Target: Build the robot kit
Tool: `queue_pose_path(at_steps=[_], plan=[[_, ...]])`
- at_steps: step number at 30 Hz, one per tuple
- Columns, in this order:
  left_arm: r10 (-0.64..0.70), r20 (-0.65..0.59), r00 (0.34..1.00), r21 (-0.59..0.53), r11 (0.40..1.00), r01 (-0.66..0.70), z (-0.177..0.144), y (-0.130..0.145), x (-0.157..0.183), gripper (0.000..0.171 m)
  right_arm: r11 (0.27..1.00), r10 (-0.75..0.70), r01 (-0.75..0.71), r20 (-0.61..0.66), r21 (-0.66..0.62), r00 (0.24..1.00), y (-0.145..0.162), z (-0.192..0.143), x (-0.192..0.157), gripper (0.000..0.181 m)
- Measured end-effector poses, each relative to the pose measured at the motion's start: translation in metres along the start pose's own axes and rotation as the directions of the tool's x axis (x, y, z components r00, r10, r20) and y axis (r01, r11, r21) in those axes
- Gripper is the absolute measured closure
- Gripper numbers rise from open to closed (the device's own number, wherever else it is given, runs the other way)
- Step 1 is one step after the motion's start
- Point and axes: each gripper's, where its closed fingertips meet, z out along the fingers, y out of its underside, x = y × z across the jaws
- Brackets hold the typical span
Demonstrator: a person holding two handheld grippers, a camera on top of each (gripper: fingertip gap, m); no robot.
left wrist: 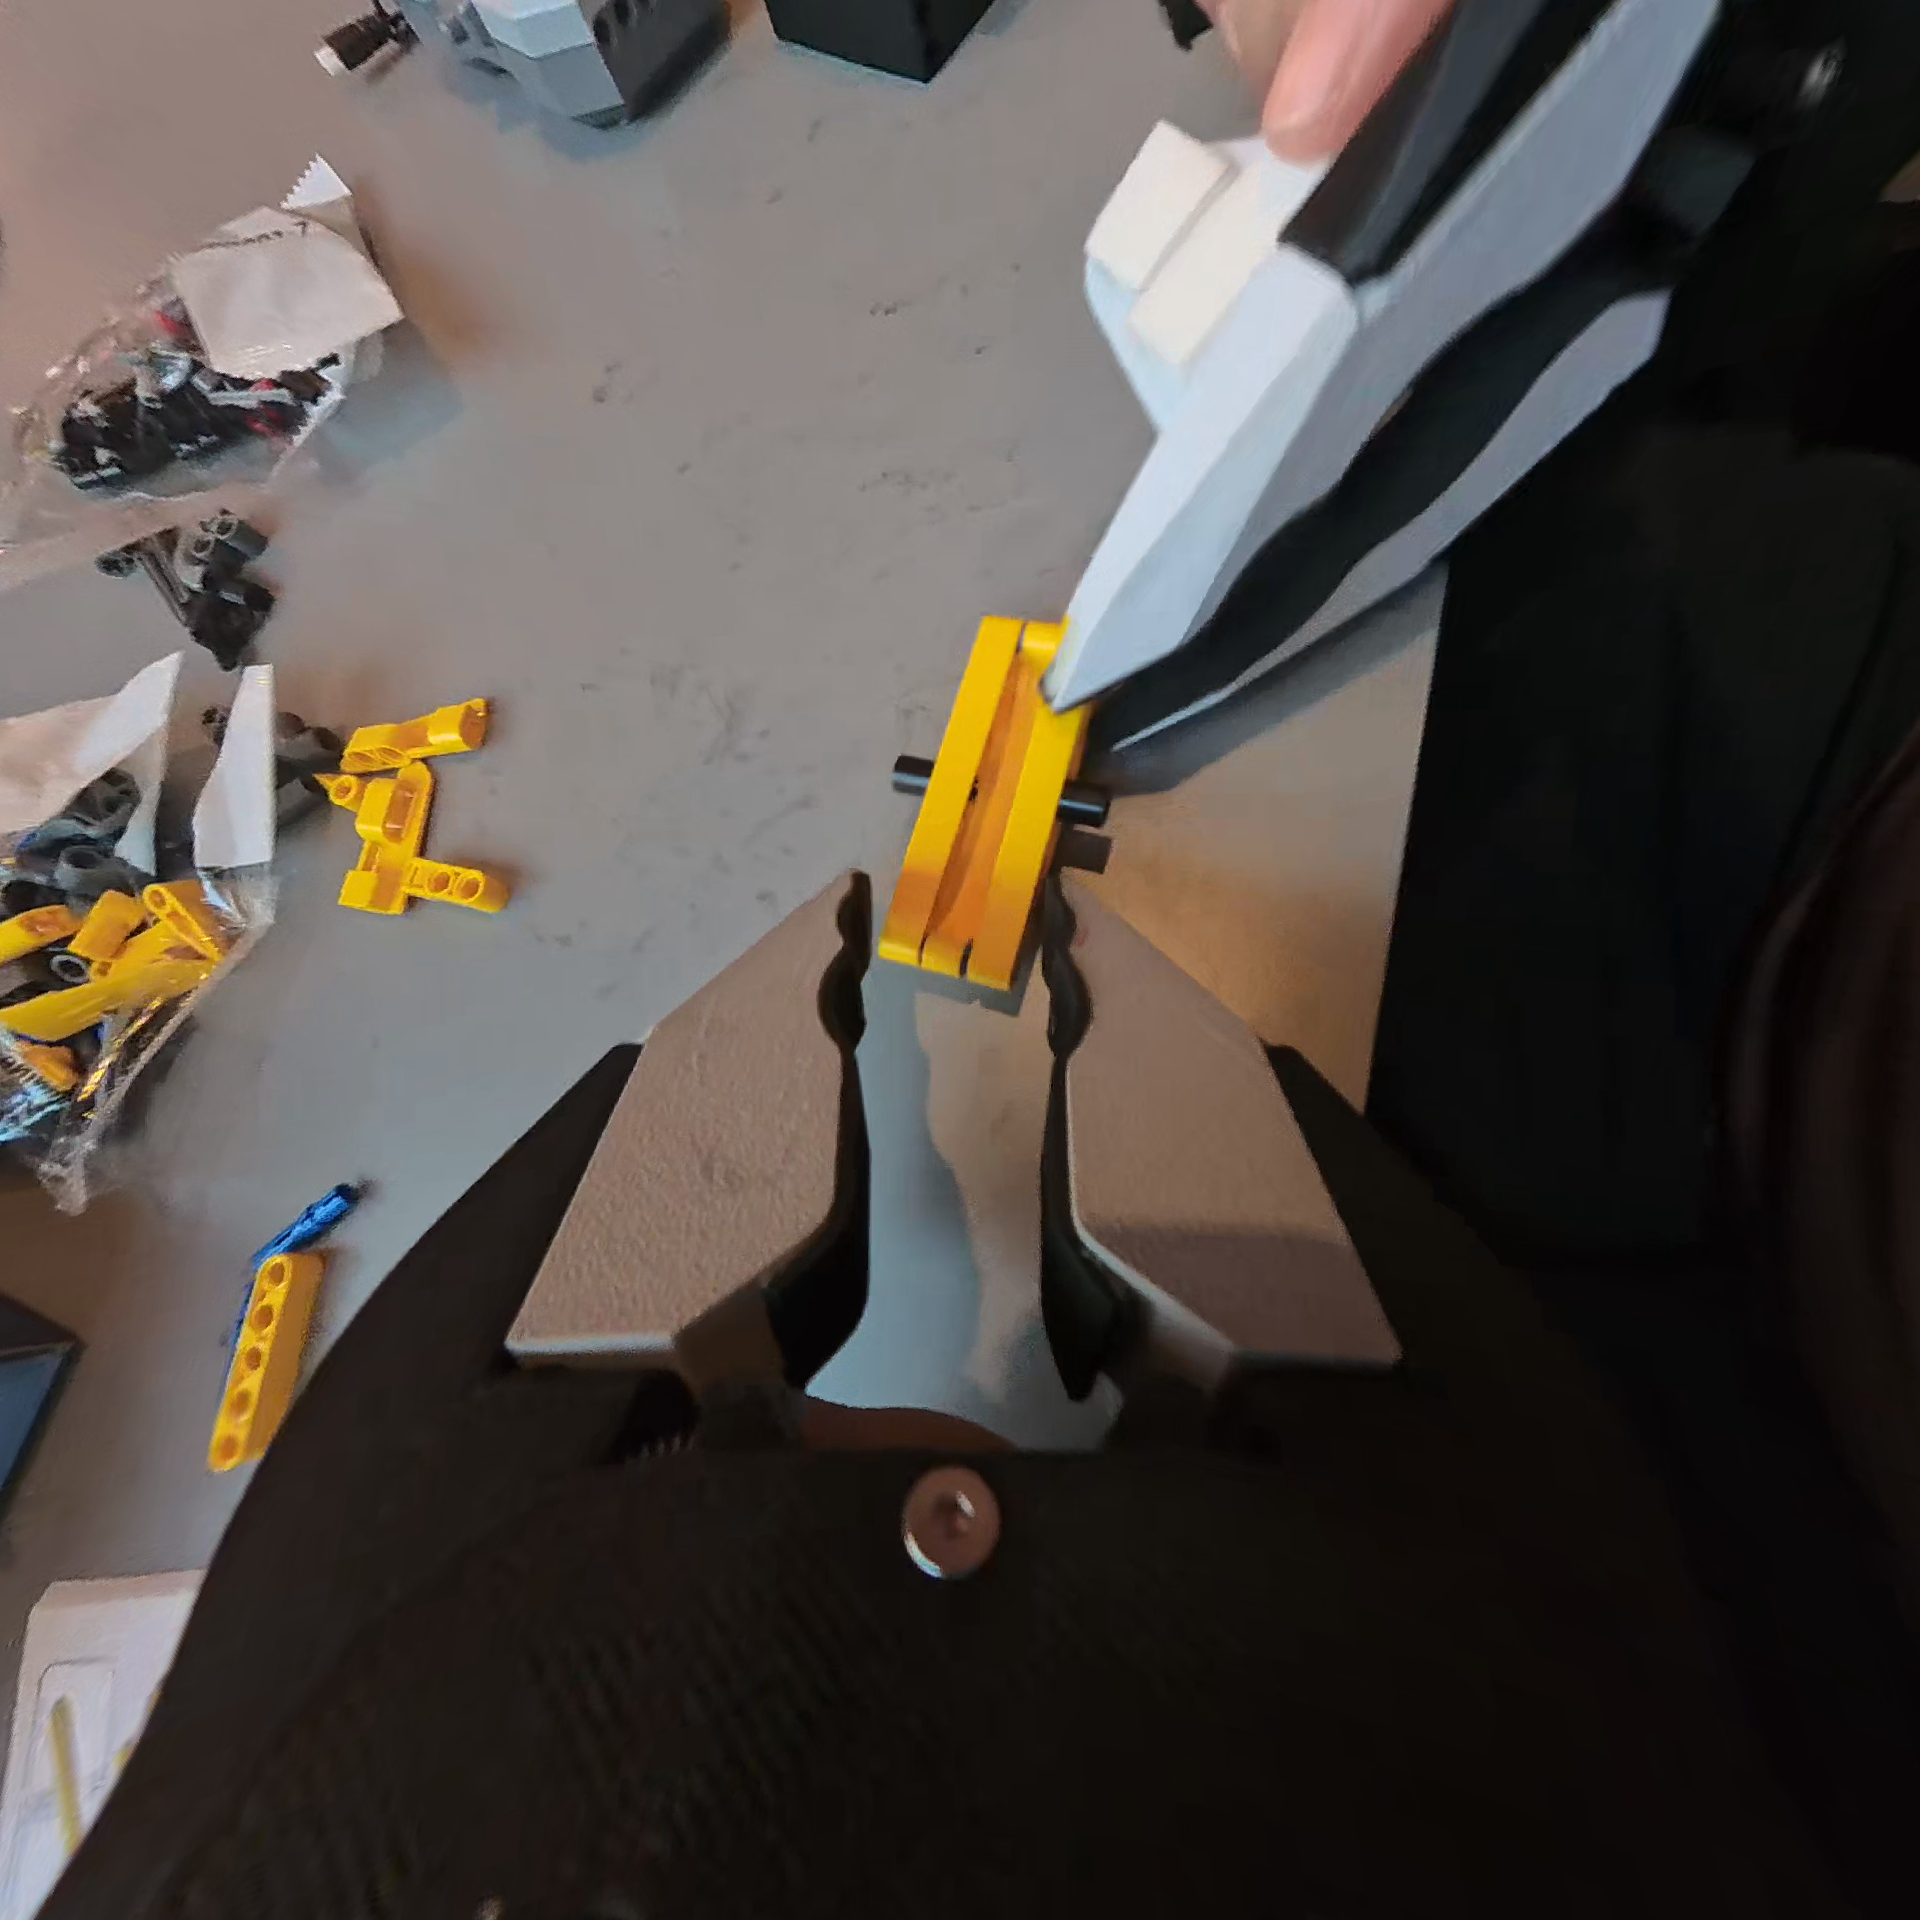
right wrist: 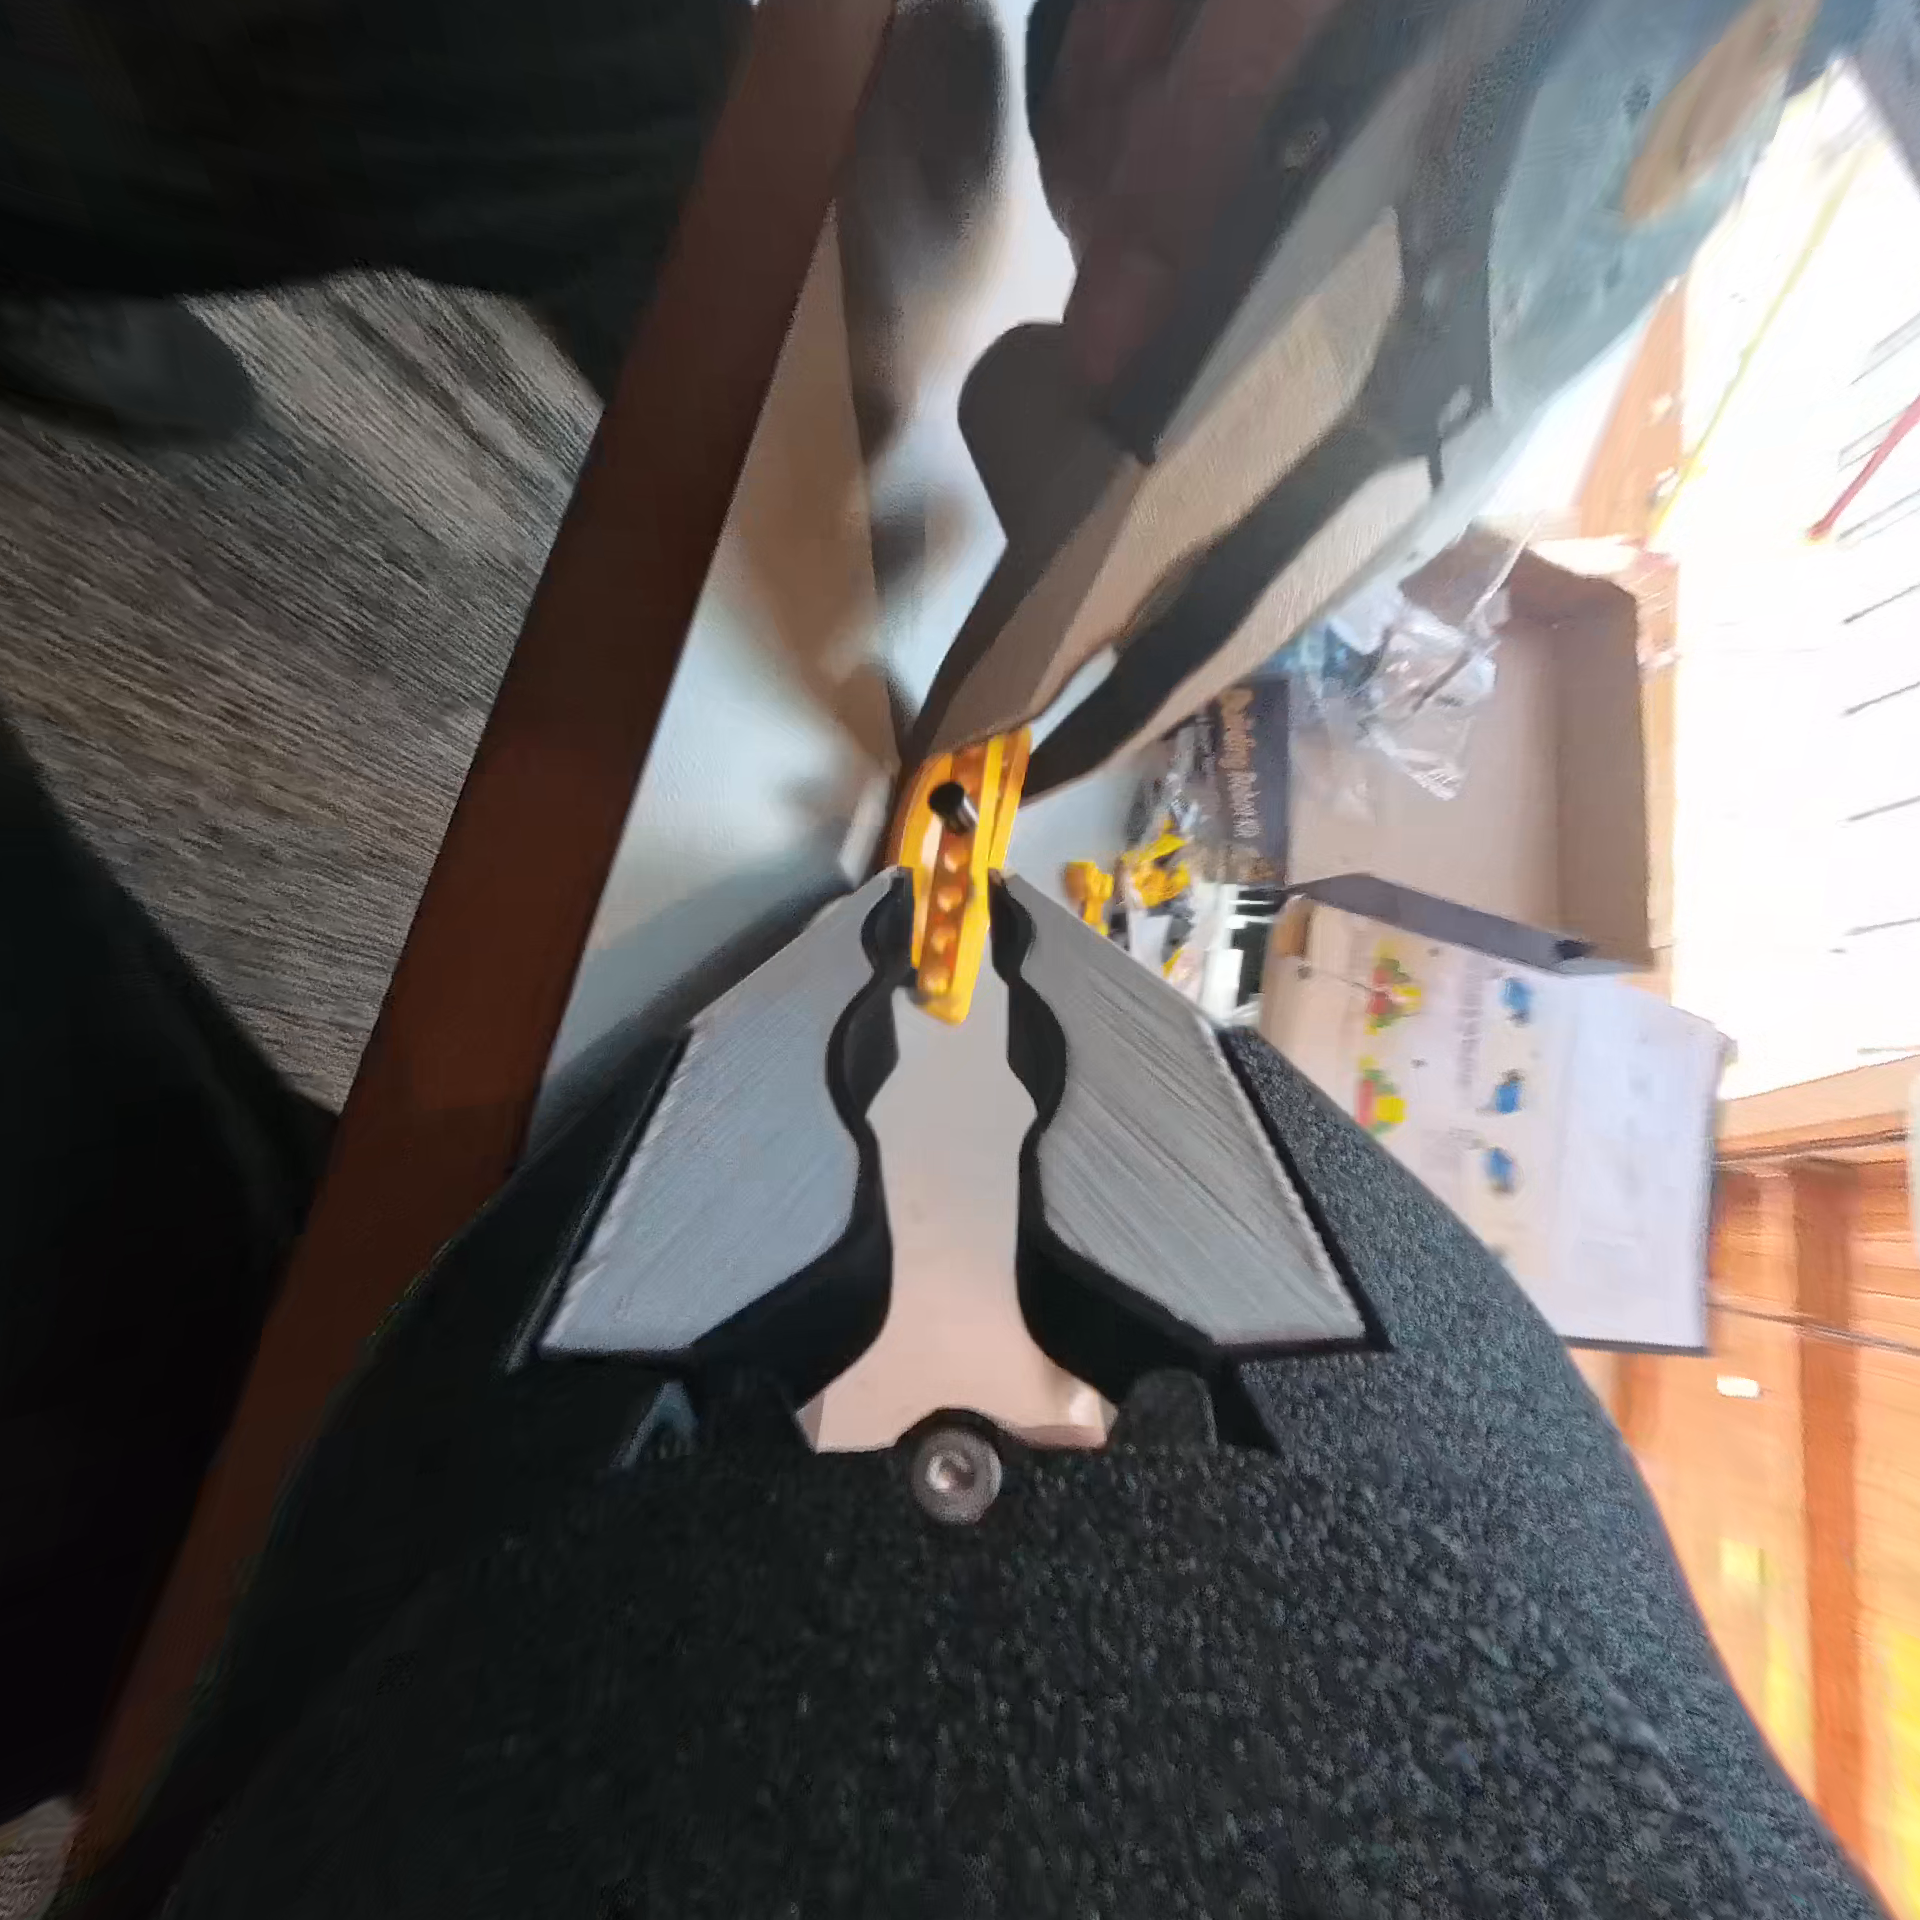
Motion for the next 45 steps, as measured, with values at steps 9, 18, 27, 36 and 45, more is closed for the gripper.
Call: queue_pose_path(at_steps=[9,18,27,36,45], plan=[[0.082,-0.061,0.995,0.032,0.996,-0.080,-0.006,-0.029,0.024,0.144,0.705,0.609,-0.701,0.415,0.108,0.677,0.024,-0.033,0.002,0.164],[0.266,-0.026,0.964,-0.013,0.964,-0.266,0.007,-0.023,0.034,0.162,0.827,0.441,-0.547,0.456,0.128,0.773,0.005,-0.021,-0.013,0.150],[0.443,-0.062,0.895,0.087,0.895,-0.437,-0.002,-0.018,0.042,0.165,0.914,0.266,-0.372,0.449,0.163,0.853,0.002,-0.020,-0.010,0.150],[0.354,-0.295,0.888,0.379,0.896,-0.231,-0.037,-0.031,0.056,0.166,0.957,0.095,-0.175,0.321,0.232,0.942,-0.027,-0.018,-0.003,0.161],[0.283,-0.468,0.837,0.533,0.846,0.011,-0.073,-0.043,0.056,0.166,0.797,0.314,-0.456,0.375,0.395,0.872,-0.054,-0.039,0.032,0.162]])
